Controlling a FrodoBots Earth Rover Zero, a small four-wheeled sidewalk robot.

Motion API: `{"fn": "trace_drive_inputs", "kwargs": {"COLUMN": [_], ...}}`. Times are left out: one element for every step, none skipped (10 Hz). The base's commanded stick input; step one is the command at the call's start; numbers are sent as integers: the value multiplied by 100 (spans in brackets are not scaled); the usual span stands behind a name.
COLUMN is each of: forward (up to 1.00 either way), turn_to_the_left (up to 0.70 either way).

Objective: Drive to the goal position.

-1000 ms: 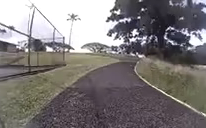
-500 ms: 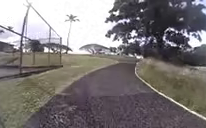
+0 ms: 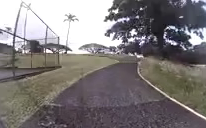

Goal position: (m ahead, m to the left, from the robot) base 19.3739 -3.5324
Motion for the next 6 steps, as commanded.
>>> {"fn": "trace_drive_inputs", "kwargs": {"forward": [85, 85, 85, 85, 85, 85], "turn_to_the_left": [0, 0, 0, 0, 0, 0]}}
